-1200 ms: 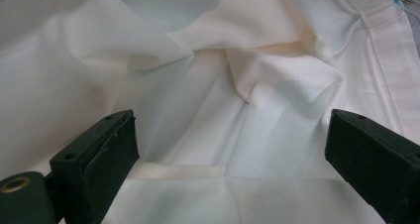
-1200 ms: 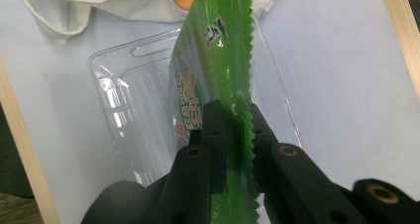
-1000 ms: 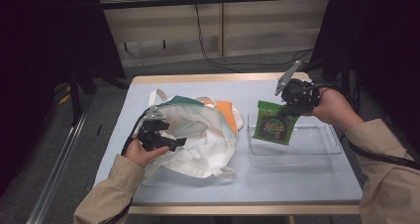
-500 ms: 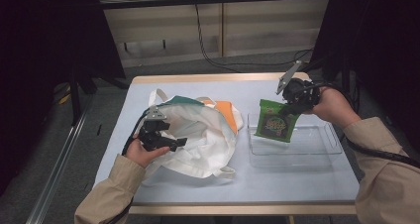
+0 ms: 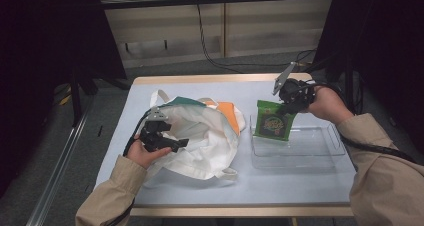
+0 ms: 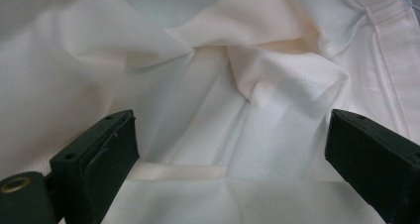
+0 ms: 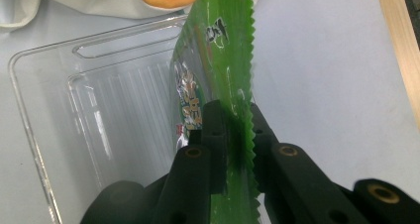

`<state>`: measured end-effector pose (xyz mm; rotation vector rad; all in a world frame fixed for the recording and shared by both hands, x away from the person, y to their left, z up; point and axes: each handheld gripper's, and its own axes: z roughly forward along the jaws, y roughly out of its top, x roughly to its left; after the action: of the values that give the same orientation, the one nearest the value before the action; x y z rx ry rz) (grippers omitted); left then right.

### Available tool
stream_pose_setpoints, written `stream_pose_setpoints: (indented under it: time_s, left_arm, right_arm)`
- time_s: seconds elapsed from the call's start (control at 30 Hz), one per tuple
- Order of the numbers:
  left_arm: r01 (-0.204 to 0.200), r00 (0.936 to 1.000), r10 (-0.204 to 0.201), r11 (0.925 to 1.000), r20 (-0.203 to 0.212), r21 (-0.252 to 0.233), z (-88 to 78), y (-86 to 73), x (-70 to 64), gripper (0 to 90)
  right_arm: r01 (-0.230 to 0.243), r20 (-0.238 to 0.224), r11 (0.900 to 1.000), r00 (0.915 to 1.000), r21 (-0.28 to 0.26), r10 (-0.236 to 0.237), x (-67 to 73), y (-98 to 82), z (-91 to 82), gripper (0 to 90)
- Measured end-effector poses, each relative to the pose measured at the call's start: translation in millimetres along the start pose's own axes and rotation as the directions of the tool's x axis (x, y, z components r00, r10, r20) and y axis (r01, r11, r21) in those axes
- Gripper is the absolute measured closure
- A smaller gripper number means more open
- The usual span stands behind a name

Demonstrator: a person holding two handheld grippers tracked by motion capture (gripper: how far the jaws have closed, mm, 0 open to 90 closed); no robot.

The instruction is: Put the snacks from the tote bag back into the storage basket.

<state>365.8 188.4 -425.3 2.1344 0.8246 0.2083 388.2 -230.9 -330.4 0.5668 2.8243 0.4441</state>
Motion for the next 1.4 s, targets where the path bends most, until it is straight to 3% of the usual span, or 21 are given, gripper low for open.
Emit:
stream_pose_setpoints:
  time_s: [0.97, 1.1, 1.4]
  left_arm:
    - [-0.002, 1.0, 0.002, 0.9995, -0.008, 0.031, 4.6, -3.8, 1.1, 6.2]
    - [0.004, 1.0, -0.003, 0.9997, -0.008, 0.023, 4.4, -4.1, 0.5, 6.2]
    - [0.002, 1.0, -0.002, 0.9999, -0.008, 0.014, 1.5, -3.6, -2.3, 6.2]
  right_arm:
    - [0.078, -0.004, 0.996, 0.9969, -0.03, -0.079, -17.3, 14.2, 16.4, 80.5]
    - [0.069, 0.0, 0.997, 0.9976, -0.041, -0.069, -18.3, 14.1, 19.8, 74.9]
    - [0.031, 0.032, 0.997, 0.9991, -0.067, -0.029, -13.1, 7.9, 23.3, 45.6]
